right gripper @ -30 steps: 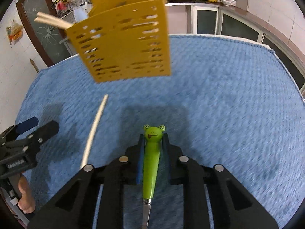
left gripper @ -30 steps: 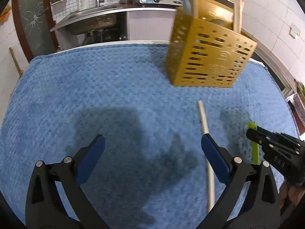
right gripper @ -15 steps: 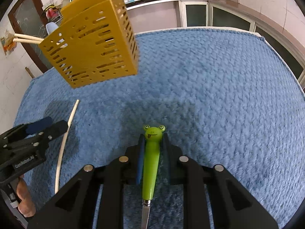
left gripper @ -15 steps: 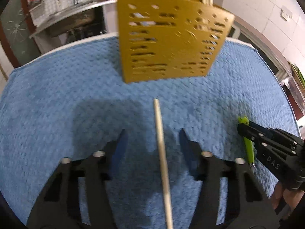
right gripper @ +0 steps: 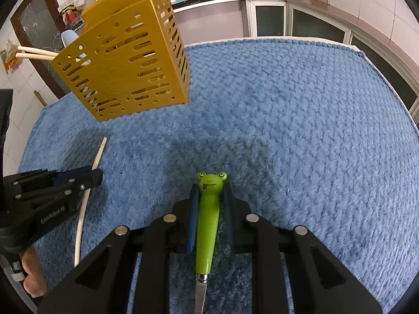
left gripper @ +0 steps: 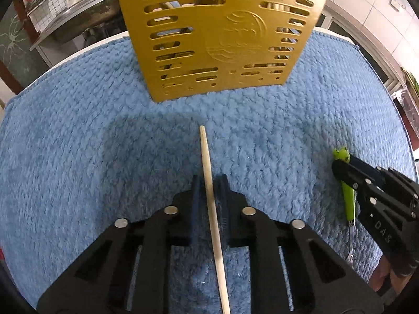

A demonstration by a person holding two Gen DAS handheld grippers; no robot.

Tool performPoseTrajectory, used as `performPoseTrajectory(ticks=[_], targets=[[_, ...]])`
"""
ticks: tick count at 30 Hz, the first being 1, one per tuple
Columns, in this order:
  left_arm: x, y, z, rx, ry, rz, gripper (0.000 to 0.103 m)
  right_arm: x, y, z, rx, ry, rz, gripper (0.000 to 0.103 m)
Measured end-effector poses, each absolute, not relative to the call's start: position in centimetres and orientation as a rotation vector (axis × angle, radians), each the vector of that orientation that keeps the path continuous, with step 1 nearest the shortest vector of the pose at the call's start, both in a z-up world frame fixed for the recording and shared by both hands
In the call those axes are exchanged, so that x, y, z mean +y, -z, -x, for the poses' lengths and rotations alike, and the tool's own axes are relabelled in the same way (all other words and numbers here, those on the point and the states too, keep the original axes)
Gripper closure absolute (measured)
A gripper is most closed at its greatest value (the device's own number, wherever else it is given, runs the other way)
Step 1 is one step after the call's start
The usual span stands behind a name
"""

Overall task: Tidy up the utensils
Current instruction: 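Lift the chopstick with the left tool while the right tool carries the fork to the holder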

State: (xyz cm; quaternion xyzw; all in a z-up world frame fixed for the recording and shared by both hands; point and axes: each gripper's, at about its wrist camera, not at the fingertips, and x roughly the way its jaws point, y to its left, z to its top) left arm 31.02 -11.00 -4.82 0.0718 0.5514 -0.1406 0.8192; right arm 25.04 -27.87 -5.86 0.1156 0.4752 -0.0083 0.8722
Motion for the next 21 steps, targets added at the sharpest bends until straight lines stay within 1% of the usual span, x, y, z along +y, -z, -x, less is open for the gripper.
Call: performPoseTrajectory(ticks=[1, 2, 6, 15, 21], targets=[[-10.9, 4.8, -31.1, 1.172, 0.302, -0.15, 0.098, -27.8, 5.7, -24.9, 0.987, 0.015, -0.239, 0.084], [-10.7, 4.7, -31.3, 1.17, 0.309, -0.135, 0.099, -27.8, 5.6, -24.8, 0.983, 0.014, -0.237, 0.084], [-9.6, 4.2, -30.5, 1.14, 0.338, -0.066, 0.099, -27.7, 4.2, -24.0, 0.942, 0.007, -0.228, 0.084], [-5.4, -2.1, -26.6, 0.902, 0.41, 0.071, 0.099, -27.0, -0.6, -21.2, 0.77, -0.02, -0.208, 0.084], [-3.7, -4.9, -25.9, 0.805, 0.42, 0.111, 0.099, -26.4, -3.3, -20.3, 0.667, -0.021, -0.176, 0.084]])
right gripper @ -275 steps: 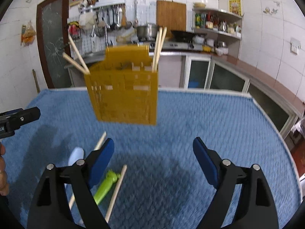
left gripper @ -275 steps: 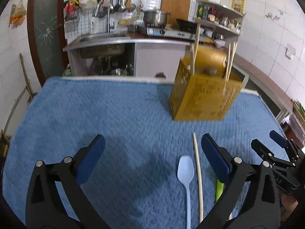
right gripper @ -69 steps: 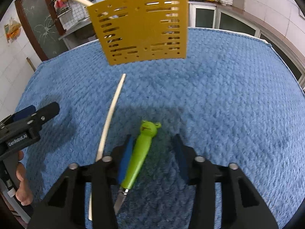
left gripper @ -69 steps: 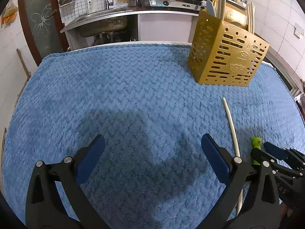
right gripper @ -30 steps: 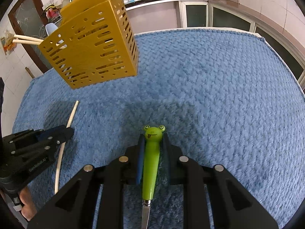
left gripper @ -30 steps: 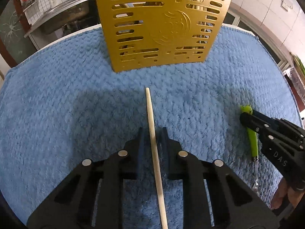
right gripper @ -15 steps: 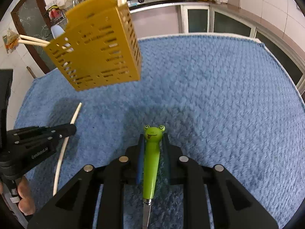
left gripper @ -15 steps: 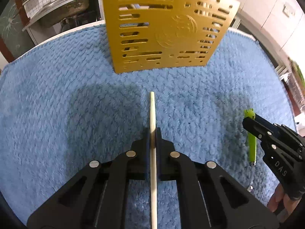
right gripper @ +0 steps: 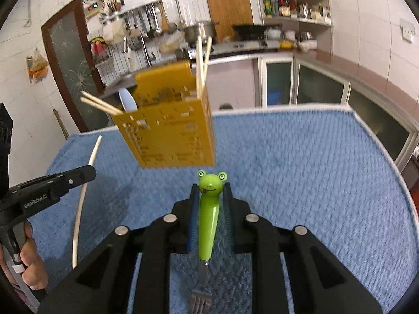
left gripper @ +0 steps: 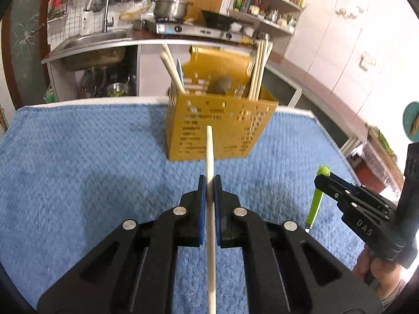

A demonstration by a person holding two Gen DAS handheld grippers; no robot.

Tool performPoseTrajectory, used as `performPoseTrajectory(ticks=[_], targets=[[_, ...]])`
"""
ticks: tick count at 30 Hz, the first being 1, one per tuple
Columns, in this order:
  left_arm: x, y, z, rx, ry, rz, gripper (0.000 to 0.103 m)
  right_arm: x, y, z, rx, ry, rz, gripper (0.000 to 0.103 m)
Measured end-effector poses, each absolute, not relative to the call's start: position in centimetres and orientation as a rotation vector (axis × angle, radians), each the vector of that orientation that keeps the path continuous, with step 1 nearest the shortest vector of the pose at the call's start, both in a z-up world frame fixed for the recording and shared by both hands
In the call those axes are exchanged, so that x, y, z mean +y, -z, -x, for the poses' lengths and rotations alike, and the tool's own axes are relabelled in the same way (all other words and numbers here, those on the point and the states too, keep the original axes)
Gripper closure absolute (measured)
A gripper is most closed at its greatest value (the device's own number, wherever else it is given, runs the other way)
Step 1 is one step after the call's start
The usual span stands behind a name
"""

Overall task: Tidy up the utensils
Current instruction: 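Lift the chopstick with the left tool while the right tool carries the fork to the holder, then lower the chopstick and fork into the gold holder and open both tools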

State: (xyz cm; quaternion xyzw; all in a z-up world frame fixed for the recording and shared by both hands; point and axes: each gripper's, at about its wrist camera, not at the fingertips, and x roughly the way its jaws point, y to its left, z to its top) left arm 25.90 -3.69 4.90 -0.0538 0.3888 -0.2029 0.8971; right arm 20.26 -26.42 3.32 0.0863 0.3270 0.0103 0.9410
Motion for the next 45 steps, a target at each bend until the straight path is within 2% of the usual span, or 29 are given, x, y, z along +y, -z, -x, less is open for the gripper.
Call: performPoseTrajectory(ticks=[14, 29, 37, 45], targets=[[-3.7, -9.1, -26.6, 0.661, 0.44, 0.133, 0.099, -25.4, -9.7, -22.3, 0.533, -0.042, -0.099, 0.085], [-6.1, -19.3, -31.6, 0.267, 0.34, 0.08, 0.099, -25.2, -21.1, -26.3, 0.368, -0.033, -0.038, 0.085], [-7.9, -18.3, -35.8, 0.197, 0.262, 0.079, 0.099, -25.0, -19.4, -30.3, 0.357, -0.015, -0.033, 0.085], [-8.6, -15.2, -38.5, 0.207, 0.243, 0.066, 0.099, -25.8, -19.0, -31.4, 0.305, 0.001, -0.042, 0.085]])
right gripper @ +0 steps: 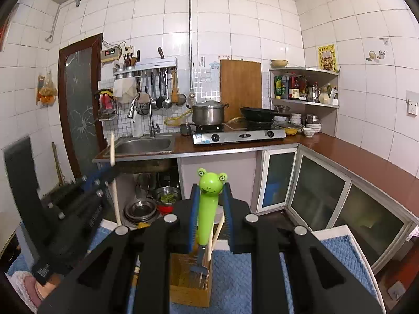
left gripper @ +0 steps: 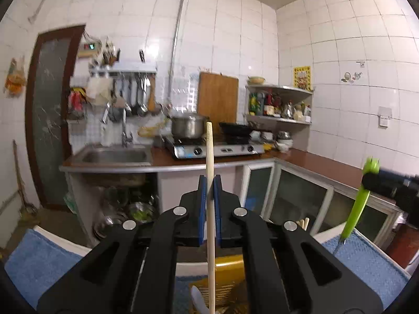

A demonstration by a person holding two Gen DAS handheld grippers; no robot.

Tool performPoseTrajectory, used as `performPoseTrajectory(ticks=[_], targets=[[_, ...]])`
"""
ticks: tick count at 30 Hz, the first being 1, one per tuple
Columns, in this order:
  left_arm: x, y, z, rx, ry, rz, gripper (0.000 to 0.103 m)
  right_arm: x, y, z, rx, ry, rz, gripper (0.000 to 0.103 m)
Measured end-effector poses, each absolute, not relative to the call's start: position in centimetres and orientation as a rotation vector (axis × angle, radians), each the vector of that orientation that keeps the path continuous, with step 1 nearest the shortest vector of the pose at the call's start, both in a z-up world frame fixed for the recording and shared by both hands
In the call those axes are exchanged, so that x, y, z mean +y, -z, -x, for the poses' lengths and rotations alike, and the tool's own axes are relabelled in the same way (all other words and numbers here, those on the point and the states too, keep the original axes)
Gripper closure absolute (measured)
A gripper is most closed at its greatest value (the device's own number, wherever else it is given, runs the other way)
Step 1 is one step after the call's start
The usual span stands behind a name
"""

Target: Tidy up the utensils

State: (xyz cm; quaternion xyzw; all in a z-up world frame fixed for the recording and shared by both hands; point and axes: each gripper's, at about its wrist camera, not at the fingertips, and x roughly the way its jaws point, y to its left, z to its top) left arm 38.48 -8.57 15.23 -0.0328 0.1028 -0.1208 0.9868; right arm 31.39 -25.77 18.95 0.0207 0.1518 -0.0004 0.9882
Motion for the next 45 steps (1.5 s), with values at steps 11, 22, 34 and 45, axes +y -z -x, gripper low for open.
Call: performPoseTrajectory(ticks=[11, 22, 34, 45], targets=[[-8.3, -12.3, -39.0, 0.277, 0.267, 0.081, 0.099, -25.2, -15.0, -33.6, 0.381, -0.045, -0.015, 0.085], [-7.1, -8.7, -38.1, 0.417, 0.286, 0.055, 0.096, -25.2, -8.0, -34.3, 0.445, -0.095, -0.01, 0.085], [-4.1, -11.7, -34.1, 0.464, 0.256, 0.085, 0.045, -26.9, -9.5, -31.6, 0.437, -0.078, -0.114, 0.05], [0.3, -12.6, -24.1, 0.408, 0.233, 0.071, 0.005, -26.3, -9.9, -21.9, 0.413, -0.008, -0.057, 0.013]])
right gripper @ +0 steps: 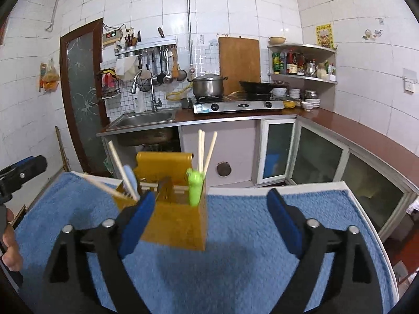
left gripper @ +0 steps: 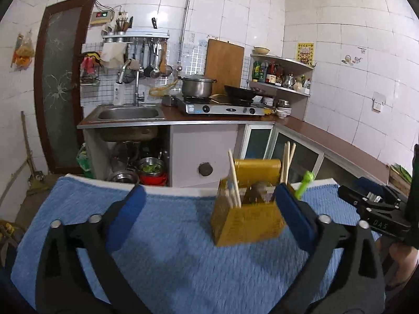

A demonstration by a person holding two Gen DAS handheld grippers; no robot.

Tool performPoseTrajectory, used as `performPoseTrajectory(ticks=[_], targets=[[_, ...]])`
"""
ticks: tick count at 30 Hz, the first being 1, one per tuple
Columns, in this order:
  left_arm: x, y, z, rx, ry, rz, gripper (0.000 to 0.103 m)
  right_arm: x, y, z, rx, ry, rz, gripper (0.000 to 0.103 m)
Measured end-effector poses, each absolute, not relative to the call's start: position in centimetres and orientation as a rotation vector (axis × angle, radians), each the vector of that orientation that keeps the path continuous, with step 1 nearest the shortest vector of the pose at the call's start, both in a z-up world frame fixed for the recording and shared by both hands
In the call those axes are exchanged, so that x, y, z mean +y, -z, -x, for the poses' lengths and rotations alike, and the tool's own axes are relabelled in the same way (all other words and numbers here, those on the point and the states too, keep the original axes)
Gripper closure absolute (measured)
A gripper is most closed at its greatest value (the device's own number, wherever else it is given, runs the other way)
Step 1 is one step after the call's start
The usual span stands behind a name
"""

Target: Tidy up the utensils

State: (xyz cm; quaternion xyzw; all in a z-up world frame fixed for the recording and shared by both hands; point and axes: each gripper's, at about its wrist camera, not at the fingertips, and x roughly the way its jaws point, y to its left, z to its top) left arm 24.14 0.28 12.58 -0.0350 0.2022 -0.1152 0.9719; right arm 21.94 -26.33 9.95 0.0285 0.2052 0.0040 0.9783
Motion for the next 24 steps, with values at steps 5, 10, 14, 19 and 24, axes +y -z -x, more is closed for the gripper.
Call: performPoseTrajectory(ticks=[5, 10, 14, 19, 24], targets=[[0.9, -11.2, -18.2, 0.399, 0.235, 0.051, 0.005, -25.2, -8.4, -16.7, 0.4, 0.007, -0.071, 0.004], [0.5, -9.0, -13.9, 0.405, 0.193, -0.007, 0.005, -23.6, -6.0, -12.6, 0.41, 0.021, -0.072, 0.004], [0.5, -6.5, -11.2, 0.422, 0.173, 0.004, 0.005, -22.5, -3.9, -10.1, 0.413, 0.019, -0.078, 0.004], [0.1, -4.4, -9.0, 0.39, 0.146, -0.037, 0.005, -22.2, -2.0, -7.6, 0.378, 0.025, -0.098, 0.004], [1.0, -3.3, -9.1, 0.406, 0.139, 0.005, 0.005, -22.3, -0.8, -6.9, 0.361, 0.046, -0.088, 0.004]])
